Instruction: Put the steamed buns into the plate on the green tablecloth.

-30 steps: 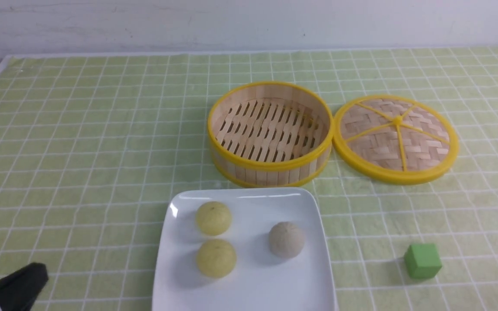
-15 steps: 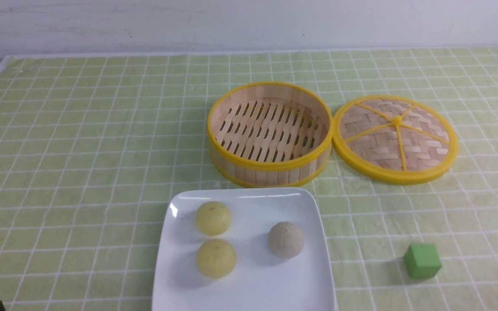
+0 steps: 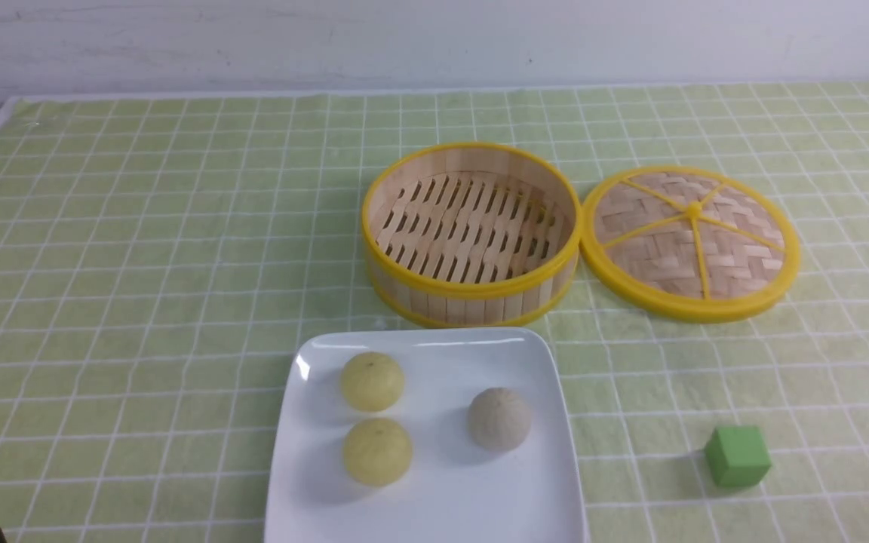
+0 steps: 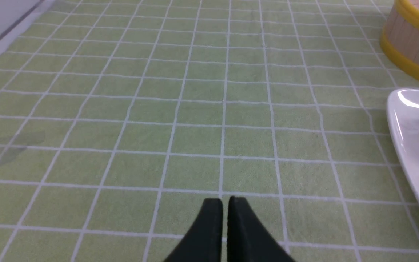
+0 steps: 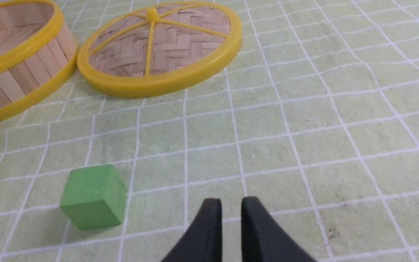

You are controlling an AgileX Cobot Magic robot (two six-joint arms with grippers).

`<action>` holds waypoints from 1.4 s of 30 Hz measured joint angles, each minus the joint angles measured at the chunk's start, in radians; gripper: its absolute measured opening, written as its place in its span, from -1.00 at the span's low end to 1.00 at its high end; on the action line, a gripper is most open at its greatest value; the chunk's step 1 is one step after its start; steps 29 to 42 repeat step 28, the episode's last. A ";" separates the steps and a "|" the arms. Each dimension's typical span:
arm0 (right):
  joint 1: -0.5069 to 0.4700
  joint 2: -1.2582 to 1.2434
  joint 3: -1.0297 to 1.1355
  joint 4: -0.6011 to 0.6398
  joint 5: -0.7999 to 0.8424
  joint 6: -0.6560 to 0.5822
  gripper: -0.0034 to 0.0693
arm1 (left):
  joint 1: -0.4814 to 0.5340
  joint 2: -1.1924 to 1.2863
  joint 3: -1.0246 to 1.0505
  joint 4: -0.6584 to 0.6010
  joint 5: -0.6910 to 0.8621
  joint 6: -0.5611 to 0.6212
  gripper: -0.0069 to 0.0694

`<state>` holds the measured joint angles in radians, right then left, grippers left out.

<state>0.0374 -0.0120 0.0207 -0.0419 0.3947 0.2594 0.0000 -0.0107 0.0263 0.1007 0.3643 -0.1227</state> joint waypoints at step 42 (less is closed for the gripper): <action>0.000 0.000 0.000 0.000 0.000 0.000 -0.54 | 0.006 0.000 0.000 0.052 0.003 0.000 -0.62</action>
